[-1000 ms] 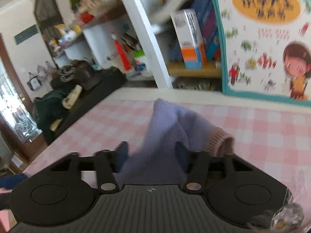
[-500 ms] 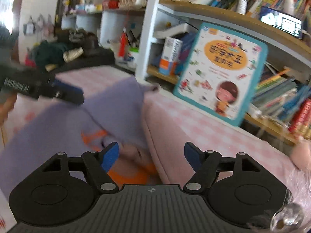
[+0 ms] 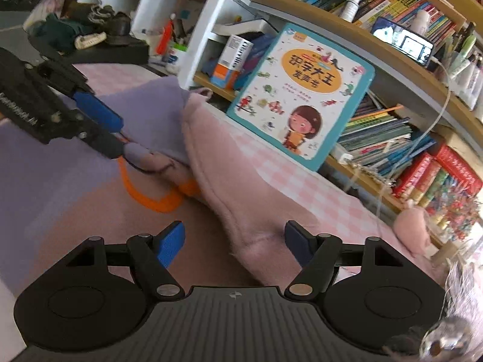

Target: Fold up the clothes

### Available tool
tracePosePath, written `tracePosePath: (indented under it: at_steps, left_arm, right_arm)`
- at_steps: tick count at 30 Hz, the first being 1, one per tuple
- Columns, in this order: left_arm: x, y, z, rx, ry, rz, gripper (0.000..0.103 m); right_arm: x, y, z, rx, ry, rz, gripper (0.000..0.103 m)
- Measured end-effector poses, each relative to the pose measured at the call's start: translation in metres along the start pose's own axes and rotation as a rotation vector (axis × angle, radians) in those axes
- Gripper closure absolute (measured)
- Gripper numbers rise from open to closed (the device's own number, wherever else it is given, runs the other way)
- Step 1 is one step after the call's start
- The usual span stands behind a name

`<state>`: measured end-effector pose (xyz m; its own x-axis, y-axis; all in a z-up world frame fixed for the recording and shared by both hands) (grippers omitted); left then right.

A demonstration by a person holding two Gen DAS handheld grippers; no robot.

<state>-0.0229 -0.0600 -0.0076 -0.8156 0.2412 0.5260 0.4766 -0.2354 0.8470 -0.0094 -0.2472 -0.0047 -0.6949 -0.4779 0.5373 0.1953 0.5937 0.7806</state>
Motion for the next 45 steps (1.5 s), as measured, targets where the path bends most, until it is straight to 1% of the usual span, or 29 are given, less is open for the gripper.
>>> tracePosePath:
  at_steps: [2,3,4,6,9,12,13,15,17,18,19,20,21,23,24,27,29,31,32,33,34,35,36,37,40,42,44,45]
  left_arm:
    - [-0.003,0.002,-0.006,-0.033,0.009,0.001,0.061]
    - [-0.004,0.003,-0.007,-0.045,0.012,-0.003,0.061]
    - [-0.005,0.004,-0.009,-0.057,0.016,-0.006,0.061]
    - [-0.006,0.008,-0.011,-0.072,0.023,-0.012,0.061]
    - [-0.008,0.011,-0.01,-0.086,0.043,-0.013,0.061]
    - [-0.011,0.015,-0.009,-0.105,0.064,-0.005,0.061]
    - [-0.013,0.017,-0.009,-0.114,0.067,-0.001,0.061]
    - [-0.016,0.023,-0.012,-0.141,0.054,0.0,0.061]
    - [-0.023,0.028,-0.019,-0.187,0.037,0.003,0.06]
    - [-0.028,0.031,-0.024,-0.215,0.029,0.006,0.057]
    - [-0.032,0.033,-0.028,-0.243,0.022,0.009,0.055]
    - [-0.037,0.035,-0.033,-0.271,0.014,0.012,0.055]
    - [-0.043,0.037,-0.039,-0.3,0.009,0.017,0.055]
    - [-0.051,0.039,-0.05,-0.348,-0.005,0.011,0.055]
    - [-0.054,0.041,-0.054,-0.361,-0.015,0.006,0.055]
    - [-0.066,0.047,-0.068,-0.399,-0.032,-0.011,0.055]
    - [-0.074,0.05,-0.077,-0.423,-0.038,-0.022,0.055]
    - [-0.082,0.054,-0.086,-0.447,-0.043,-0.033,0.055]
    - [-0.086,0.053,-0.09,-0.462,-0.034,-0.036,0.056]
    - [-0.09,0.052,-0.093,-0.474,-0.023,-0.043,0.06]
    - [-0.092,0.051,-0.095,-0.481,-0.012,-0.057,0.072]
    - [-0.093,0.05,-0.095,-0.483,-0.008,-0.065,0.078]
    - [-0.09,0.051,-0.094,-0.475,-0.011,-0.077,0.09]
    - [-0.088,0.051,-0.093,-0.467,-0.015,-0.088,0.093]
    - [-0.071,0.064,-0.072,-0.386,-0.048,-0.122,0.095]
    - [-0.054,0.076,-0.041,-0.299,-0.011,-0.159,0.095]
    - [-0.037,0.088,-0.01,-0.212,0.028,-0.196,0.095]
    - [-0.027,0.088,0.014,-0.164,0.076,-0.203,0.095]
  right_arm:
    - [-0.003,0.001,-0.01,-0.003,-0.031,0.003,0.046]
    - [-0.005,0.001,-0.016,-0.005,-0.044,0.003,0.059]
    - [-0.005,0.003,-0.022,-0.009,-0.045,-0.003,0.069]
    - [-0.005,0.01,-0.036,-0.017,-0.048,-0.028,0.079]
    - [-0.007,0.026,-0.063,-0.054,-0.079,-0.059,0.081]
    - [-0.023,0.036,-0.1,-0.101,-0.114,-0.043,0.081]
    - [-0.033,0.036,-0.111,-0.094,-0.126,-0.018,0.077]
    - [-0.063,0.028,-0.131,-0.048,-0.161,0.074,0.069]
    - [-0.093,0.015,-0.146,-0.032,-0.159,0.184,0.065]
    - [-0.105,0.01,-0.152,-0.042,-0.146,0.23,0.065]
    - [-0.113,0.007,-0.157,-0.067,-0.132,0.261,0.065]
    - [-0.114,0.006,-0.159,-0.09,-0.122,0.268,0.065]
    - [-0.112,0.005,-0.16,-0.11,-0.113,0.264,0.064]
    - [-0.098,0.007,-0.157,-0.125,-0.102,0.238,0.06]
    - [-0.088,0.007,-0.155,-0.131,-0.093,0.221,0.056]
    - [-0.052,0.001,-0.147,-0.178,-0.07,0.189,0.054]
    - [-0.029,-0.007,-0.142,-0.232,-0.071,0.176,0.053]
    - [-0.004,-0.02,-0.137,-0.322,-0.085,0.157,0.052]
    - [0.005,-0.026,-0.133,-0.371,-0.088,0.145,0.052]
    - [0.014,-0.033,-0.129,-0.422,-0.087,0.128,0.052]
    - [0.022,-0.039,-0.125,-0.48,-0.088,0.104,0.052]
    - [0.03,-0.045,-0.12,-0.54,-0.088,0.076,0.052]
    - [0.036,-0.05,-0.116,-0.592,-0.085,0.051,0.052]
    - [0.039,-0.053,-0.11,-0.637,-0.078,0.026,0.052]
    - [0.036,-0.056,-0.091,-0.72,-0.032,-0.012,0.052]
    - [0.028,-0.053,-0.077,-0.716,-0.006,-0.01,0.052]
    - [0.02,-0.046,-0.067,-0.672,-0.003,-0.003,0.052]
    - [0.016,-0.042,-0.063,-0.649,-0.003,0.001,0.052]
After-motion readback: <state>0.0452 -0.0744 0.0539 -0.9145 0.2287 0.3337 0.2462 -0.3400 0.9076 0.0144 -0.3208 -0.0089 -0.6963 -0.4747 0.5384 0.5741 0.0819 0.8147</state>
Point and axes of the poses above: each gripper's, at about its wrist camera, not at the fingertips, and x roughly against the way its jaws point, z to its left, y to its top, the point moved 4 cm from there along -x, roughly the way its jaws point, and after that the axes turned 9 degrees about y, right-handed, at the moved point
